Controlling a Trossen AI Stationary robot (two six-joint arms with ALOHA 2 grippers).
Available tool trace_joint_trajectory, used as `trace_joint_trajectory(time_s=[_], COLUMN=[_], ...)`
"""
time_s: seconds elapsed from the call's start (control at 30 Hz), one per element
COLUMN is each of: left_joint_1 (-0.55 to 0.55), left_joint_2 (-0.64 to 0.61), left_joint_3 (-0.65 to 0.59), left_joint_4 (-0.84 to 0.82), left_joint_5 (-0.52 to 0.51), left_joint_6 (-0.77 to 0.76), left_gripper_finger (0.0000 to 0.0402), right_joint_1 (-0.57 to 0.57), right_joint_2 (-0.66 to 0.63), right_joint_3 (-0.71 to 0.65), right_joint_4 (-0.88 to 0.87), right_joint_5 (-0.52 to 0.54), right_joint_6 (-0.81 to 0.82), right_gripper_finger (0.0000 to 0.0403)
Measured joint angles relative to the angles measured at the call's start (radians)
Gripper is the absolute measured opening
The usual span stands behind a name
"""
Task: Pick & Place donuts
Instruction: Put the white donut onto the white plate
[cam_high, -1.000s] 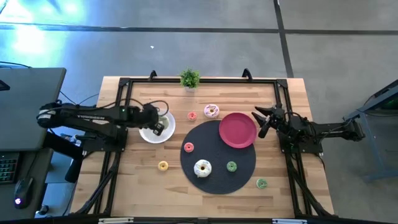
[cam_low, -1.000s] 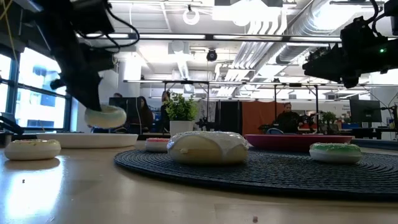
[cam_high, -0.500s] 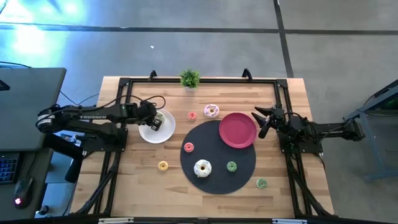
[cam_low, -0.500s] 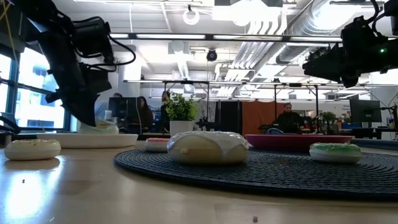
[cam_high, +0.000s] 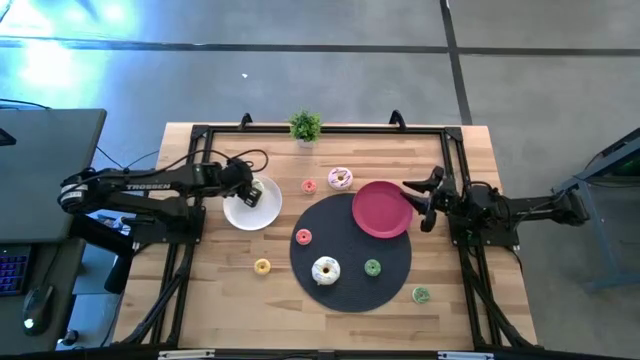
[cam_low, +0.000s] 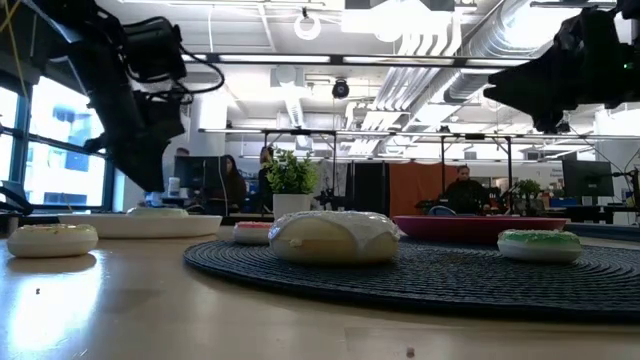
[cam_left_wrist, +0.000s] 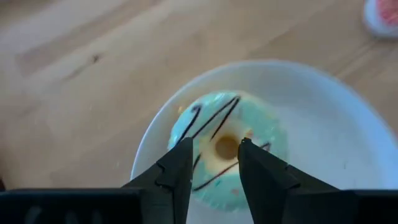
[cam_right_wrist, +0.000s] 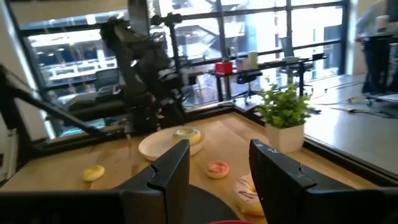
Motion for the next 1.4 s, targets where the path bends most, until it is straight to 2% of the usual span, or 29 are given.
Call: trace_joint_trajectory(time_s=[0.2,0.3,0.47,0.57,0.7,1.0,1.1,1.2,1.3,1.4], left_joint_1=[-0.002,-0.002,-0.002,-0.006,-0.043,-0.183,-0.260,-0.333,-0.393,-0.441], left_joint_2=[0.000,0.000,0.000,0.005,0.015,0.016,0.040,0.072,0.117,0.173], left_joint_3=[0.085,0.097,0.097,0.097,0.097,0.097,0.098,0.096,0.100,0.097], left_joint_4=[0.031,0.095,0.243,0.306,0.342,0.385,0.429,0.477,0.565,0.638], left_joint_5=[0.052,0.141,0.342,0.419,0.425,0.424,0.422,0.418,0.414,0.413], left_joint_6=[0.075,0.120,0.173,0.196,0.211,0.203,0.201,0.201,0.202,0.203], left_gripper_finger=[0.0122,0.0122,0.0122,0.0123,0.0123,0.0123,0.0123,0.0123,0.0123,0.0123], right_joint_1=[0.000,0.000,0.006,0.030,0.059,0.050,0.045,0.044,0.045,0.045], right_joint_2=[0.165,0.269,0.457,0.588,0.765,1.144,1.228,1.292,1.338,1.349], right_joint_3=[0.000,0.004,0.075,0.142,0.269,0.588,0.668,0.731,0.778,0.814], right_joint_4=[0.164,0.265,0.309,0.306,0.293,0.005,-0.067,-0.075,-0.101,-0.145], right_joint_5=[-0.007,-0.051,-0.103,-0.103,-0.050,0.023,0.020,-0.028,-0.084,-0.080], right_joint_6=[0.013,0.019,0.043,0.049,0.025,-0.043,-0.046,-0.065,-0.069,-0.068], right_gripper_finger=[0.0155,0.0155,0.0155,0.0155,0.0155,0.0155,0.0155,0.0155,0.0155,0.0155])
